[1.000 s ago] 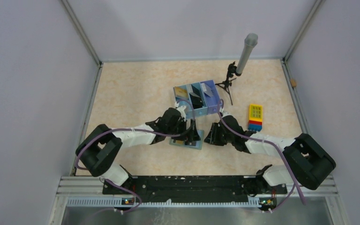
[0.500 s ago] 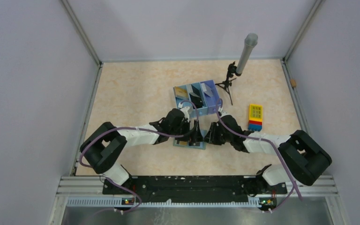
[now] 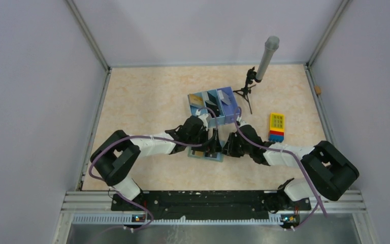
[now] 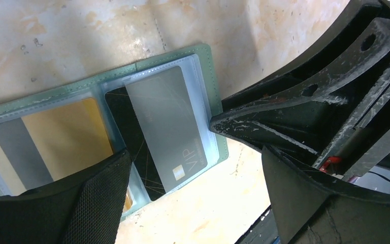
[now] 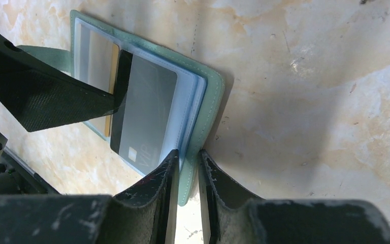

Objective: Put the credit cards into the card holder
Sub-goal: Insert the credit card into the card holder.

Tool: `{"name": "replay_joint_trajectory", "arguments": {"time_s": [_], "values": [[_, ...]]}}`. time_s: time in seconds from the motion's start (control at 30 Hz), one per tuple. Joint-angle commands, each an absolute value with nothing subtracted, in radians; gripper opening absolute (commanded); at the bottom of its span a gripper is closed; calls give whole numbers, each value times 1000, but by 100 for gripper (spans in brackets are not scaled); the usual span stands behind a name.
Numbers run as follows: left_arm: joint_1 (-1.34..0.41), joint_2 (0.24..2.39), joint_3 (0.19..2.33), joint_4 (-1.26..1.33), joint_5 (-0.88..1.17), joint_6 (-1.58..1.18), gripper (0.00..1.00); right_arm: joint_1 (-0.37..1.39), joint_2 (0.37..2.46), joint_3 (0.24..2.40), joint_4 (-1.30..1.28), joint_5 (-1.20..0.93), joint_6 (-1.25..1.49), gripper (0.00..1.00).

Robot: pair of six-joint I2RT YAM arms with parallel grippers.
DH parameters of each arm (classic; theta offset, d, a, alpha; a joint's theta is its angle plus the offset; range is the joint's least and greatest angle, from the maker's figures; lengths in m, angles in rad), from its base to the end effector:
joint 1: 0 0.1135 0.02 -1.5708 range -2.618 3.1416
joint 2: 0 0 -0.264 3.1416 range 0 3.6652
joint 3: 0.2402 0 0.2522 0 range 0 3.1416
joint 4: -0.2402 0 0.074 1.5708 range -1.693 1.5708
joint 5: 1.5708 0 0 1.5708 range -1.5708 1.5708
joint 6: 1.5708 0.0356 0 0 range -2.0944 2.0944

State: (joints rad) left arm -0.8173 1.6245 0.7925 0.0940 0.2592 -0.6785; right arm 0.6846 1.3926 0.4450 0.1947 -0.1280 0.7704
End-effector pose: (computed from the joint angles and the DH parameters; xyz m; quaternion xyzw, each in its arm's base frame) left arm 0.2148 -0.2423 0.1635 0.1150 0.9011 -0.3594 0.2137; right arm 0.1867 0.1582 0.1347 0.0139 0.9159 0.3077 0.2573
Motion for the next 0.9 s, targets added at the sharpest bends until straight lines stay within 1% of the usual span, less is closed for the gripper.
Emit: {"name": "replay_joint_trajectory", "arguments": {"time_s": [0.0, 0.1, 0.2, 0.43, 0.57, 0.63, 0.7, 0.87], "values": [[-863, 1644, 850, 184, 302, -700, 95, 696, 1439, 422, 131, -122, 764, 19], [-877, 1642, 859, 173, 279, -699, 95, 698, 1430, 416, 129, -109, 772, 13], [-891, 1644, 866, 154, 257, -695, 95, 697, 1411, 412, 124, -94, 781, 10], [-925, 1670, 872, 165, 255, -743, 95, 696, 1371, 398, 106, -59, 797, 6], [-926, 1641, 872, 120, 185, -748, 96, 697, 1337, 395, 64, -26, 803, 7], [-925, 1608, 874, 90, 154, -733, 98, 697, 1297, 395, 31, -6, 805, 8], [-925, 1572, 879, 58, 137, -713, 99, 696, 1253, 394, 5, 8, 806, 12], [-923, 1491, 906, -60, 105, -658, 99, 696, 1143, 401, -86, 38, 795, 26]]}}
